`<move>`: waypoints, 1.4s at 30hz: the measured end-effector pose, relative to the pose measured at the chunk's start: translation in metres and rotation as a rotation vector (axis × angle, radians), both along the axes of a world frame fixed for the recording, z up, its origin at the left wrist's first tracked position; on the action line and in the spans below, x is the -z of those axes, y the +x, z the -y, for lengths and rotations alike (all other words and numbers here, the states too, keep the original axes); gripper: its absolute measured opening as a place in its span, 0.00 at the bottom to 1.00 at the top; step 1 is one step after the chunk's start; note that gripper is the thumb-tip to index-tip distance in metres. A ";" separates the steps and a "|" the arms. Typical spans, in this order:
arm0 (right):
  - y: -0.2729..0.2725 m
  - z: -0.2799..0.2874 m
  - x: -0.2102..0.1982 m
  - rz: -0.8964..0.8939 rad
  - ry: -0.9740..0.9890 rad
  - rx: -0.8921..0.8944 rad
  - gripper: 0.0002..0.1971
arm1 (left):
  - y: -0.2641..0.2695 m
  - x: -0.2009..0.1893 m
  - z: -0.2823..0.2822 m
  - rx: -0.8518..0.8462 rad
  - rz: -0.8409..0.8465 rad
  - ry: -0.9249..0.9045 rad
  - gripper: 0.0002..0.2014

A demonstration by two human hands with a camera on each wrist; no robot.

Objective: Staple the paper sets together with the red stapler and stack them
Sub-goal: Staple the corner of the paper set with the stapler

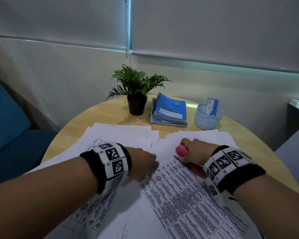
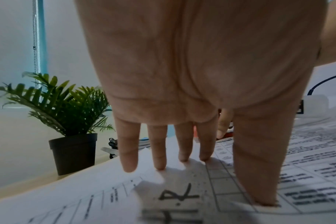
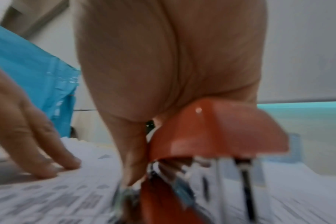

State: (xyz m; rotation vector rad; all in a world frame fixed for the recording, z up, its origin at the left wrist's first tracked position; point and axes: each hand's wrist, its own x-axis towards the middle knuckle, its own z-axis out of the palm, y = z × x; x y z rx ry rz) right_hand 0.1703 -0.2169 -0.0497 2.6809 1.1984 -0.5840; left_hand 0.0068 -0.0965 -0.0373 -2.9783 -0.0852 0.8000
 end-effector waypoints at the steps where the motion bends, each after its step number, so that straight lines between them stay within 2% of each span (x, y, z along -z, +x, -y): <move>1: -0.003 -0.002 0.000 0.019 0.036 -0.006 0.28 | 0.002 0.000 0.001 -0.027 -0.020 -0.026 0.28; 3: -0.007 -0.006 -0.001 0.031 0.155 -0.017 0.24 | 0.005 0.001 -0.001 -0.044 -0.045 -0.049 0.30; 5: -0.011 -0.009 -0.003 -0.041 0.191 -0.052 0.23 | 0.006 0.003 -0.003 -0.027 -0.071 -0.038 0.33; 9: -0.023 -0.011 0.001 -0.143 0.011 -0.132 0.24 | 0.005 0.005 -0.004 -0.023 -0.068 -0.053 0.32; 19: -0.037 -0.023 0.010 -0.049 0.009 -0.100 0.25 | 0.005 0.008 -0.008 -0.019 -0.050 -0.070 0.34; 34: -0.042 -0.034 0.011 -0.054 0.016 -0.048 0.20 | 0.001 0.004 0.001 -0.037 -0.073 -0.029 0.34; 42: -0.035 -0.036 0.009 0.014 -0.060 -0.060 0.24 | 0.001 0.001 0.003 -0.054 -0.090 -0.014 0.34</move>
